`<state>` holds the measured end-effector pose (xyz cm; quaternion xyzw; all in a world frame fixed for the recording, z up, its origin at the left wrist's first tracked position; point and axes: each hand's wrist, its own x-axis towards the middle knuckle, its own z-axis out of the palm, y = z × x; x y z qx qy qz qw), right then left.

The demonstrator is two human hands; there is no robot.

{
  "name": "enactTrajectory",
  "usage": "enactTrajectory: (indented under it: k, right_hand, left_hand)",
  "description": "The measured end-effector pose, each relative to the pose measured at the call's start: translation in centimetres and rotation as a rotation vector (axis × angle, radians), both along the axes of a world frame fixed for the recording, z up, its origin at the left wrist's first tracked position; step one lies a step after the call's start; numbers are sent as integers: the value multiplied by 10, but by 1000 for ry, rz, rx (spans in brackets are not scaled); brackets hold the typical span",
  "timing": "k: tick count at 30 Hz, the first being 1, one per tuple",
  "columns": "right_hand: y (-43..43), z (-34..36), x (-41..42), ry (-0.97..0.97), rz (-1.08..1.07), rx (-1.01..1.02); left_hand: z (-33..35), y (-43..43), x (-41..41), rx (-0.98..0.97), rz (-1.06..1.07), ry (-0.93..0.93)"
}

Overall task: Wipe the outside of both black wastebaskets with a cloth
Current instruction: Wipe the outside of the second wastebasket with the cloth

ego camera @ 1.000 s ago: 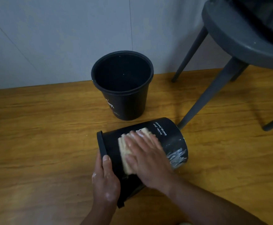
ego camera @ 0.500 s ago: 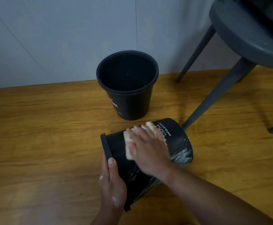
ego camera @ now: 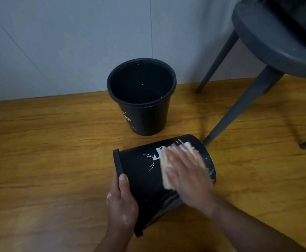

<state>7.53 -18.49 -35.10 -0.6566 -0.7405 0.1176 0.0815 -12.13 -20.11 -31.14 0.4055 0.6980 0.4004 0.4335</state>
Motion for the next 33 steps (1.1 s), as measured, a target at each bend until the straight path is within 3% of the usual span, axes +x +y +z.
enactTrajectory:
  k: [5,7,12,15,23,33]
  right_hand:
    - [19,-8,24,43,-293,-7]
    - [14,-3,5,0,-304,11]
    - [-33,2,-66,72,195,95]
    - [-39,-2,-72,63,284,106]
    - [8,-9,14,112,-143,69]
    - [39,-10,22,90,-222,50]
  left_hand:
    - [0,0,3,-8,-10,-33]
    - [2,0,5,-7,-3,-31]
    - [-1,2,2,-20,12,53]
    - [-2,4,-1,5,3,85]
    - [0,8,1,11,12,18]
    - [5,-2,5,-8,0,-48]
